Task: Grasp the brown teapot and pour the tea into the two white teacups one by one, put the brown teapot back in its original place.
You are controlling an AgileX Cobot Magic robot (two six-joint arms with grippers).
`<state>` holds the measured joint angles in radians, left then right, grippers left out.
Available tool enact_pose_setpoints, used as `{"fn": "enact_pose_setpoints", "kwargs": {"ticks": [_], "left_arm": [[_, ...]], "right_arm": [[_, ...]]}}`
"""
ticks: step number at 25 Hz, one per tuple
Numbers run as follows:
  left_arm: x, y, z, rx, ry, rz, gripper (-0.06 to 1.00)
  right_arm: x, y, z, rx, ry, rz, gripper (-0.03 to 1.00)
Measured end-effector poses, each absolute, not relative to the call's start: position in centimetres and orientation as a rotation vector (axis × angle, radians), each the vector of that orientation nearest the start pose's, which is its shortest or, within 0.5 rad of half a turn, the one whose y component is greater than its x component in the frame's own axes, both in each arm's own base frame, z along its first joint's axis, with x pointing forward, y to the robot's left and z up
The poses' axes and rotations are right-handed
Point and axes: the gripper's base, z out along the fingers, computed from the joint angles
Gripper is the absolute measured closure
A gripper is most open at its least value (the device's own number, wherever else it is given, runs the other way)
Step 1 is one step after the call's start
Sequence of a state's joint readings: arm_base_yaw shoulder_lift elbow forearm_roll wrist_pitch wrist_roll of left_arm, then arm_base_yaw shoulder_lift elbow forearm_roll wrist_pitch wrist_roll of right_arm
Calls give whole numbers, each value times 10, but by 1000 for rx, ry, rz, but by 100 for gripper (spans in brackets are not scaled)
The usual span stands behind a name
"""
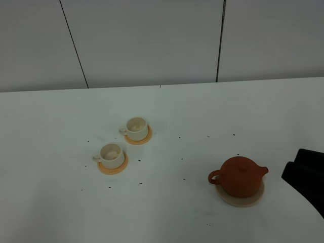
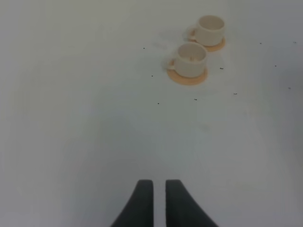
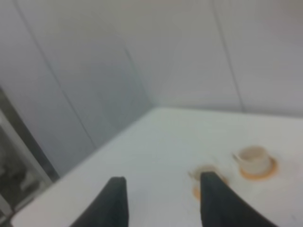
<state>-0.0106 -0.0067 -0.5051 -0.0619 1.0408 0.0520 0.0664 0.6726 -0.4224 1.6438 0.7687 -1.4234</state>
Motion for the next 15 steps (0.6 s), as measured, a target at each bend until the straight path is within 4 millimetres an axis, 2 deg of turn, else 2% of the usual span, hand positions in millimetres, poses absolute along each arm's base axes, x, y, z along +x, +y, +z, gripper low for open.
{"fn": "enact_pose_setpoints", "kwargs": {"ticks": [7, 15], "left_arm": [[-6, -5, 280, 65, 2010, -47, 80], [-6, -5, 280, 65, 2010, -48, 80]], "right_arm": [[169, 71, 292, -417, 1960, 818, 62], [213, 57, 287, -298, 2071, 585, 62]]}}
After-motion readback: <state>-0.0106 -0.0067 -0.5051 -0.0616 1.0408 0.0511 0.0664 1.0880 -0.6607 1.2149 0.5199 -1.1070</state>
